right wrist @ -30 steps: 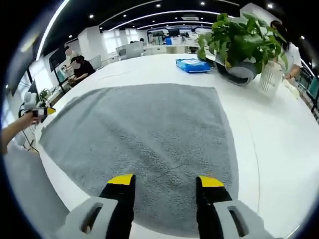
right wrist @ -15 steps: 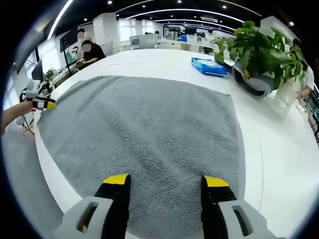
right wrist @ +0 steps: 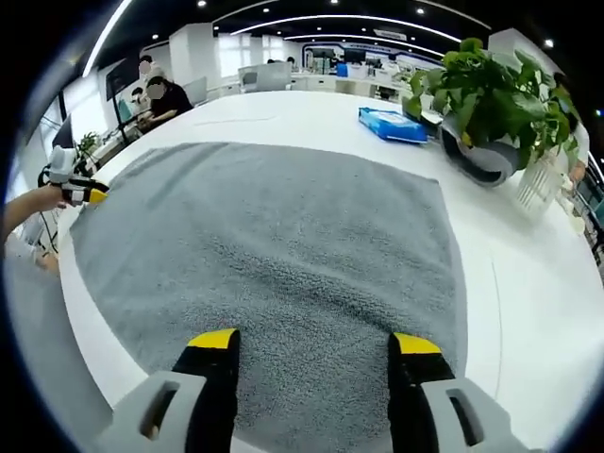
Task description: Open the folded towel by lifting each exposed corner and separating the folded layers until the towel lies flat within the target outline without major curled edges
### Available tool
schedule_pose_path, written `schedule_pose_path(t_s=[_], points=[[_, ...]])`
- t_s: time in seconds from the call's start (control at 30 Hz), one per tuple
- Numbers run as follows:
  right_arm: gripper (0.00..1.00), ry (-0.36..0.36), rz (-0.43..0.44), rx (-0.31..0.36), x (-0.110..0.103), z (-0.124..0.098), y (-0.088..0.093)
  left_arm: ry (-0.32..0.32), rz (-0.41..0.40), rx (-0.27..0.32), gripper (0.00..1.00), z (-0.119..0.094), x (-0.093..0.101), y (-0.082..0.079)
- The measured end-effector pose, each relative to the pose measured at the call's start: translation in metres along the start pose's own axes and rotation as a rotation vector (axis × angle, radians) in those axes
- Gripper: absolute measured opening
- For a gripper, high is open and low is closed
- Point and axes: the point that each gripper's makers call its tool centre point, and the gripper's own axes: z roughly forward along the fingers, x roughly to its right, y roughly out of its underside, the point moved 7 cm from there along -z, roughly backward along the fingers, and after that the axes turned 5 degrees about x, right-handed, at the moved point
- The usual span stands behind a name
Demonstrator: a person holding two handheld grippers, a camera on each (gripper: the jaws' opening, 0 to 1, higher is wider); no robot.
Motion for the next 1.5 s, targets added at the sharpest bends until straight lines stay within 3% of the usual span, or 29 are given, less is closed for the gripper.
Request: schedule_pose_path(t_s=[0.17,0.6,0.87,0.97,1.07,1.17,1.23,1.4,1.5], points=[[0.64,0.006,0.006,0.004,0.000,0.006,-0.006,0.006,0.008,-0.014,0.35,0.015,-0.009,-0.013],[0.64,0.011,0.011,0.018,0.006,0.024,-0.025,0.007,0.007,0.020,0.35,0.040,-0.022,-0.032],[0.64,0.016,0.018,0.033,0.007,0.026,-0.026,-0.016,-0.031,0.019,0.34,0.042,-0.023,-0.034],[0.70,-0.005,0.063,0.087,0.006,0.026,-0.028,-0.021,-0.052,0.001,0.33,0.040,-0.021,-0.035],[0.73,-0.003,0.077,0.145,0.005,0.016,-0.035,-0.030,-0.046,0.054,0.32,0.028,-0.016,-0.041],[0.72,0.007,0.039,0.166,0.002,0.005,-0.044,-0.030,-0.134,0.153,0.35,0.013,-0.011,-0.051],[0.73,0.019,0.031,0.215,0.000,-0.003,-0.052,-0.040,-0.160,0.222,0.38,-0.002,-0.006,-0.059],[0.78,0.010,0.065,0.356,-0.012,-0.026,-0.072,-0.040,-0.152,0.354,0.50,-0.040,0.013,-0.070],[0.79,0.000,0.081,0.421,-0.019,-0.038,-0.081,-0.036,-0.141,0.397,0.56,-0.059,0.025,-0.070]])
